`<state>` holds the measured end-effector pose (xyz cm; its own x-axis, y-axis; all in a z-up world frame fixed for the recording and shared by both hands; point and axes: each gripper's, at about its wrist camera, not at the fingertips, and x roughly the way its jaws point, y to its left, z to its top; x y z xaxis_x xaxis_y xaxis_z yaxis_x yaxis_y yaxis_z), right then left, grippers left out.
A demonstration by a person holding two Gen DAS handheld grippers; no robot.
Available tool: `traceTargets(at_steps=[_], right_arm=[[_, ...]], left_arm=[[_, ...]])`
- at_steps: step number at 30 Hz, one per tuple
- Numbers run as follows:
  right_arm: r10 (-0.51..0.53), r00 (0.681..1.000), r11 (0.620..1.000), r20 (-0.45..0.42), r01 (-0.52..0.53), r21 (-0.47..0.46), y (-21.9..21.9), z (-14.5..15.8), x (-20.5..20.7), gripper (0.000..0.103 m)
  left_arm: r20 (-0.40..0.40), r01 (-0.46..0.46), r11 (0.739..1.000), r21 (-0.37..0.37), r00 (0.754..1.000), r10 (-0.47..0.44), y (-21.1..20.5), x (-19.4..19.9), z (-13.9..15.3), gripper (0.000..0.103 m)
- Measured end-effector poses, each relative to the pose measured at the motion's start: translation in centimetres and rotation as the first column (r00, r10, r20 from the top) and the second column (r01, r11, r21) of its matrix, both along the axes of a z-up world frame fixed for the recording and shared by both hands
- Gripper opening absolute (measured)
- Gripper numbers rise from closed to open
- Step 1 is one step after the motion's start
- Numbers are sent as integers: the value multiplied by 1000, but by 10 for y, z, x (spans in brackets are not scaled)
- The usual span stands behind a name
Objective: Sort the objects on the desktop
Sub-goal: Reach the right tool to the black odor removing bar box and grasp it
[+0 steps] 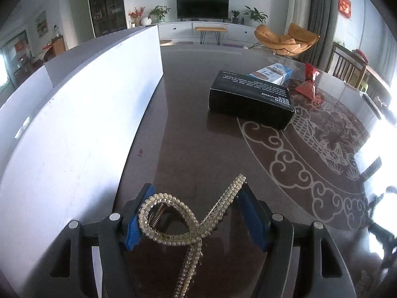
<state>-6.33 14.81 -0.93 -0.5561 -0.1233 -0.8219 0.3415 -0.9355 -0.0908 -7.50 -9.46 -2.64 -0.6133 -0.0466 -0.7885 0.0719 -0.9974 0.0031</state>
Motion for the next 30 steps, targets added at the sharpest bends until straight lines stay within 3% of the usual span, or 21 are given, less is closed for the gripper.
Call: traceTargets(at_steps=[4,9,14,20,23,24,27,30], right_arm=[[166,985,986,-45,-167,-8,-55,29,-56,102],[264,964,962,11,-264,74,-118,36,-128,102],[295,953,941,63,-302,152,-157,23,-159,102],[251,958,954,137,-269,132,-177,5,-177,102],[240,959,962,150,-256,97,-182,1,-176,75],[242,960,964,143,-254,78,-181,2,-174,71],[258,959,964,116,-263,25,-173,5,-161,62],[245,965,969,94,-245,-17,-158,5,-146,61]], left_arm=[[0,0,1000,0,1000,0,-1,-5,0,68],[0,0,1000,0,1000,0,-1,-5,0,68],[0,0,1000,1,1000,0,-1,-3,0,68],[0,0,1000,1,1000,0,-2,-1,0,68],[0,0,1000,1,1000,0,-2,-1,0,68],[0,0,1000,1,1000,0,-2,-1,0,68],[0,0,1000,1,1000,0,-2,-1,0,68],[0,0,1000,1,1000,0,-2,-1,0,68]])
